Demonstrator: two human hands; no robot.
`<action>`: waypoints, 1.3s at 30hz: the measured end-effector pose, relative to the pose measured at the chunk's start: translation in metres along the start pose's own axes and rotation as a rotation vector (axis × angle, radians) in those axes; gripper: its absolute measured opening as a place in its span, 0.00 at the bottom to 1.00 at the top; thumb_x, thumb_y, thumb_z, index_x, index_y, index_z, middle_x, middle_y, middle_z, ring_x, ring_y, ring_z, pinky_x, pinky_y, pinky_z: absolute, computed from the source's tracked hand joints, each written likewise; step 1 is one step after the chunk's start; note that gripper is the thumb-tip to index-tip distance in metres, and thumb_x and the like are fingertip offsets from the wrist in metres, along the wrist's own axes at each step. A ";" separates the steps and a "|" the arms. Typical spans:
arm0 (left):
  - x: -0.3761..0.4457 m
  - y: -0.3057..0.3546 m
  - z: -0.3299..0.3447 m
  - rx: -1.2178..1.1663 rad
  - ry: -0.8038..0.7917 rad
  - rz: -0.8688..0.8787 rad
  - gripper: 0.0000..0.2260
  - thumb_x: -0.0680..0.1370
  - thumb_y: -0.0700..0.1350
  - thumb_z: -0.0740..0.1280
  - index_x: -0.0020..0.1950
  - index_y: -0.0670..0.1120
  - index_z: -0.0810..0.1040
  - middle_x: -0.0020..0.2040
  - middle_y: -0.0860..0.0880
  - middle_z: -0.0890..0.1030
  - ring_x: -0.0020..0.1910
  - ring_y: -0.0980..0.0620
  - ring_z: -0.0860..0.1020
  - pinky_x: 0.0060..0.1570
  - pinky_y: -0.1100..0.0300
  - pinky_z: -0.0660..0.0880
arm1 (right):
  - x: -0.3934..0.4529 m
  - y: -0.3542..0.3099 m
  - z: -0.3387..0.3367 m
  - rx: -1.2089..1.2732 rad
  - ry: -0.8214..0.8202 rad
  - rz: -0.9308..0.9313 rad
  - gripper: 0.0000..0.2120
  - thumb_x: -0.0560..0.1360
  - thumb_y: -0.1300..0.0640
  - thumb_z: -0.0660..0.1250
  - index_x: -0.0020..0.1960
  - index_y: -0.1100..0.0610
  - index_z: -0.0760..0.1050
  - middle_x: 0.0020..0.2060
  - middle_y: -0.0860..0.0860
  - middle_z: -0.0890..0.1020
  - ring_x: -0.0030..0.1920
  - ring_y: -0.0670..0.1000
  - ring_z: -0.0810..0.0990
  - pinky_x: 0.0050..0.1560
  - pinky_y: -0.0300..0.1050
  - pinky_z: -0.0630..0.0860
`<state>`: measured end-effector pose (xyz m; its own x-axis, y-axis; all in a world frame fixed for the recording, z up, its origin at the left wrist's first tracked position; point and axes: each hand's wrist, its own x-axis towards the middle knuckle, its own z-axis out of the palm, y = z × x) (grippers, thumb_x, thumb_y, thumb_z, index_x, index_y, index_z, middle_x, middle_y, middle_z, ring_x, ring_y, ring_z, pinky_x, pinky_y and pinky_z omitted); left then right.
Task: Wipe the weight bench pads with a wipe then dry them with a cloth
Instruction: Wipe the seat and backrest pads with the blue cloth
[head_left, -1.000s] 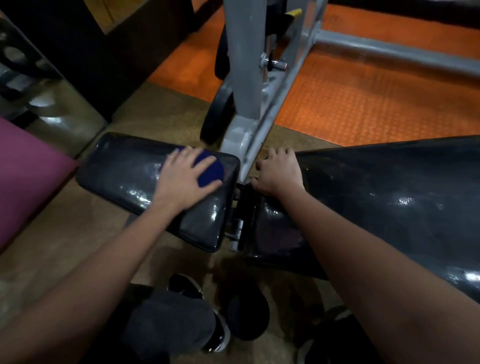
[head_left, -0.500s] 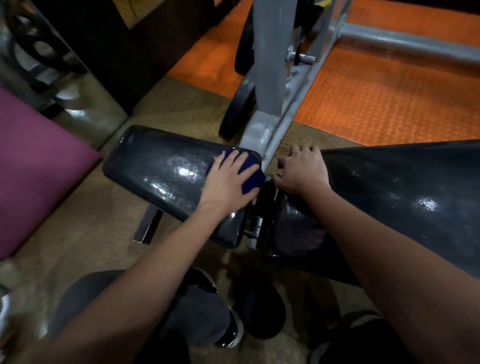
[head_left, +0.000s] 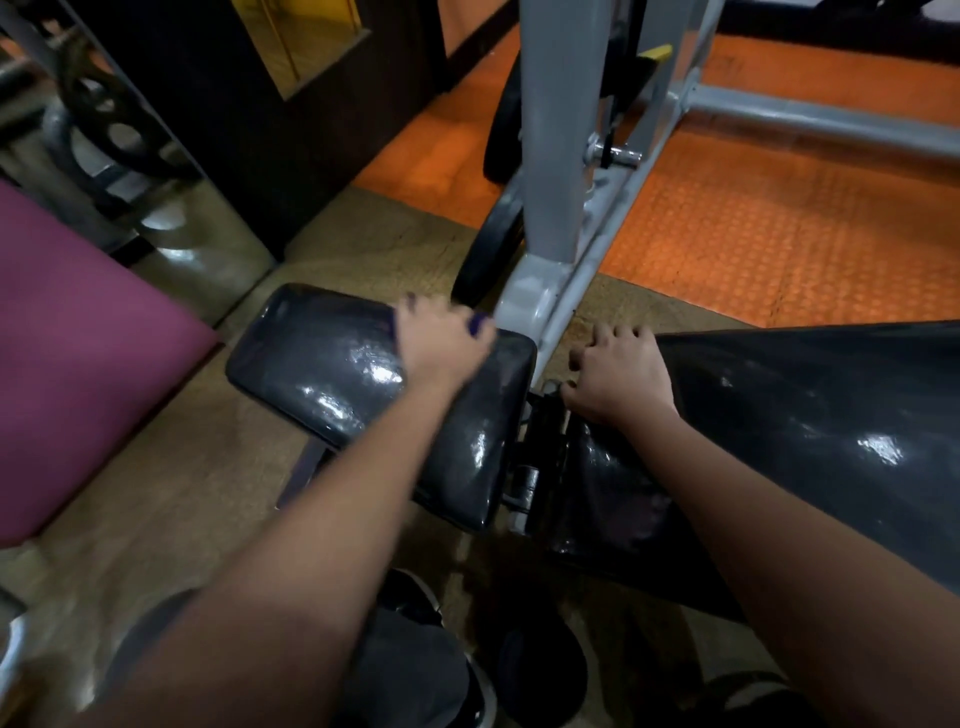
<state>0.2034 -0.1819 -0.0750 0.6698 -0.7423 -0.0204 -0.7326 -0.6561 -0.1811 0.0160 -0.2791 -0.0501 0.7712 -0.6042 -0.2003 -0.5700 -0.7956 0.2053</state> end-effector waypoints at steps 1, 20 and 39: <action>-0.007 0.021 0.007 -0.028 0.003 0.066 0.26 0.80 0.63 0.49 0.60 0.53 0.81 0.58 0.44 0.80 0.60 0.44 0.75 0.67 0.45 0.62 | -0.001 0.000 0.000 0.005 -0.003 0.004 0.26 0.79 0.36 0.56 0.66 0.48 0.79 0.65 0.56 0.76 0.66 0.59 0.73 0.66 0.57 0.65; 0.021 0.046 0.000 -0.015 -0.170 0.210 0.26 0.81 0.59 0.50 0.56 0.47 0.83 0.51 0.44 0.83 0.51 0.44 0.80 0.53 0.52 0.67 | 0.000 -0.001 0.002 -0.006 -0.023 0.011 0.25 0.79 0.35 0.55 0.67 0.46 0.78 0.66 0.55 0.75 0.66 0.58 0.73 0.67 0.57 0.67; -0.036 -0.118 -0.030 -0.547 0.096 0.106 0.20 0.84 0.54 0.58 0.74 0.49 0.72 0.77 0.50 0.66 0.76 0.49 0.63 0.78 0.48 0.55 | 0.004 -0.003 0.001 0.100 -0.009 0.023 0.25 0.78 0.33 0.56 0.71 0.41 0.72 0.71 0.49 0.74 0.71 0.53 0.72 0.71 0.53 0.66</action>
<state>0.2619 -0.0821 -0.0236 0.5935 -0.8005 0.0833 -0.7687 -0.5331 0.3533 0.0202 -0.2786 -0.0529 0.7553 -0.6223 -0.2056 -0.6131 -0.7818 0.1137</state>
